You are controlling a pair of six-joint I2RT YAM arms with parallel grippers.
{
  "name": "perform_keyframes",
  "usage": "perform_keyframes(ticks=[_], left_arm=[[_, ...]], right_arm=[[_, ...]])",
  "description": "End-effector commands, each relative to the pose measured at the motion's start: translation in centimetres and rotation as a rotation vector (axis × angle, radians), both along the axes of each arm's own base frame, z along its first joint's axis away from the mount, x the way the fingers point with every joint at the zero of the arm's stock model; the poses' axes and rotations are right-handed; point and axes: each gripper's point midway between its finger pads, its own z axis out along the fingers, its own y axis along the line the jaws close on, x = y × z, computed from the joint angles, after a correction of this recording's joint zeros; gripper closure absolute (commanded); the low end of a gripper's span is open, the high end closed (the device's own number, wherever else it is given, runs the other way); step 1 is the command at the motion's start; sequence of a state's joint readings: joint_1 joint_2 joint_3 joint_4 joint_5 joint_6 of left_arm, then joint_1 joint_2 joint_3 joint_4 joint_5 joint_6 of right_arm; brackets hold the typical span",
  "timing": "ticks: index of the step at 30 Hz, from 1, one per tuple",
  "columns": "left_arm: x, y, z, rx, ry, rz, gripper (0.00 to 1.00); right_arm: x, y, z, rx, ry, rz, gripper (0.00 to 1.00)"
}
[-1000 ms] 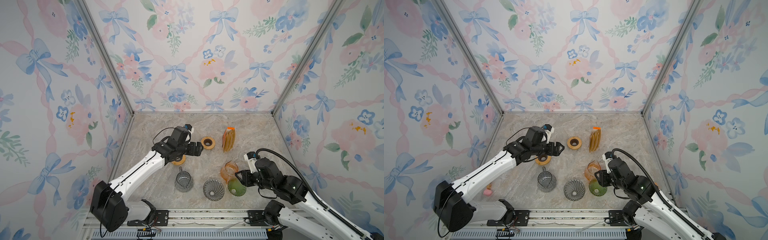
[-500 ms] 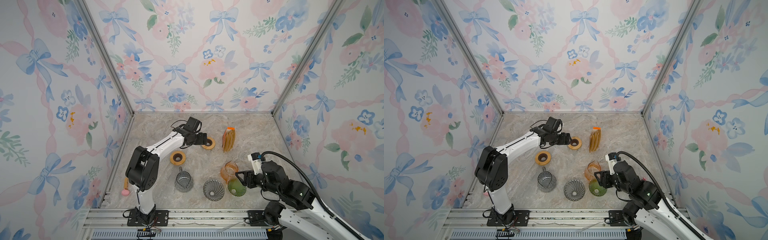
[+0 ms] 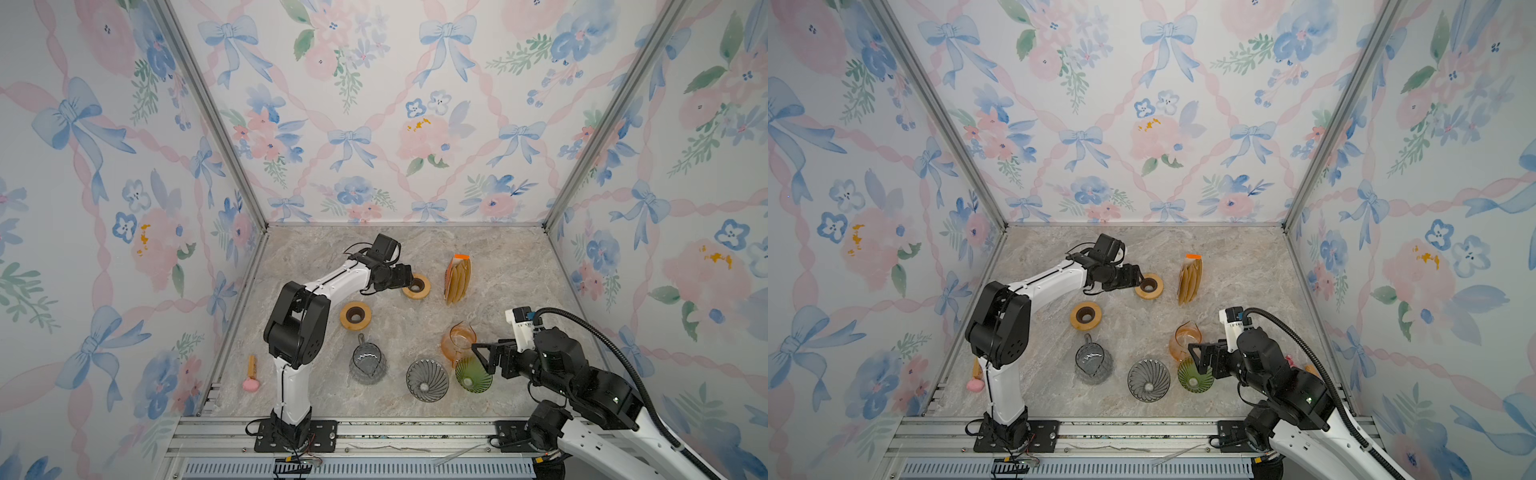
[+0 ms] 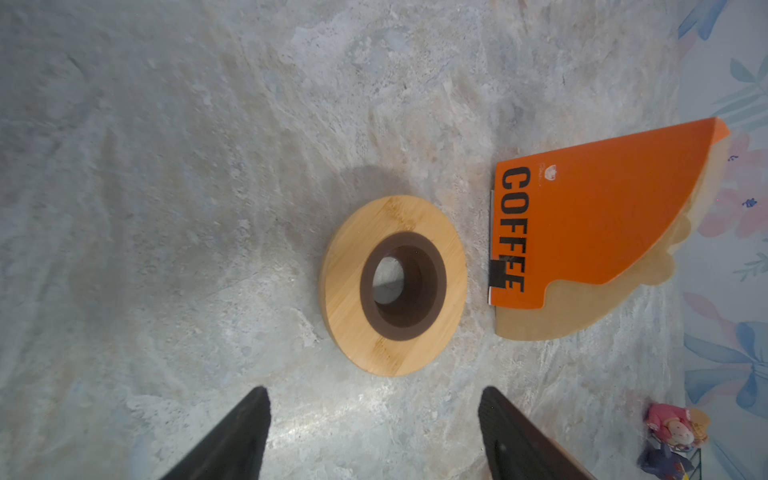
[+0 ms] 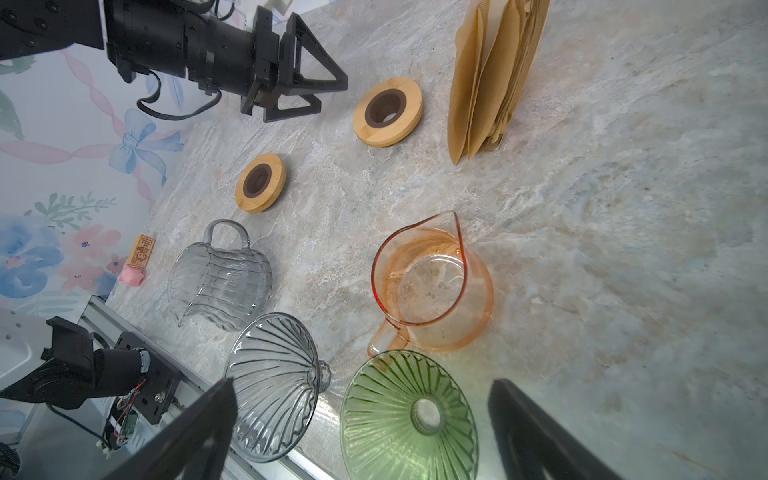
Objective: Place the coffee filter in the dripper
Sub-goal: 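Lower the left gripper around the edge of the wooden ring beside the filter box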
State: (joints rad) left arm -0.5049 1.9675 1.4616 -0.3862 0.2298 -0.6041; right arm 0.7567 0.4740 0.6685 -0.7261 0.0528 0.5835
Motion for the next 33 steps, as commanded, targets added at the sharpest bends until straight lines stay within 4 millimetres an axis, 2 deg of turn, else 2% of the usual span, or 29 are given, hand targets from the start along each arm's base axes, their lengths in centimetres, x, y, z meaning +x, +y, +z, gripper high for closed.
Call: perform_keyframes(ticks=[1,11,33], left_arm=[[0.7,-0.5,-0.5,-0.026,0.014,-0.009,0.19],[1.6,-0.9,-2.8,-0.074,0.068,-0.020,0.23],[1.7,-2.2,-4.8,-0.171,0.172,-0.040,0.38]], right_arm=[[-0.2,-0.3,-0.2,-0.019,0.001,0.004,0.04],[-0.2,0.0,-0.2,-0.037,-0.023,0.034,0.04],[0.0,0.0,-0.9,-0.050,-0.007,0.027,0.04]])
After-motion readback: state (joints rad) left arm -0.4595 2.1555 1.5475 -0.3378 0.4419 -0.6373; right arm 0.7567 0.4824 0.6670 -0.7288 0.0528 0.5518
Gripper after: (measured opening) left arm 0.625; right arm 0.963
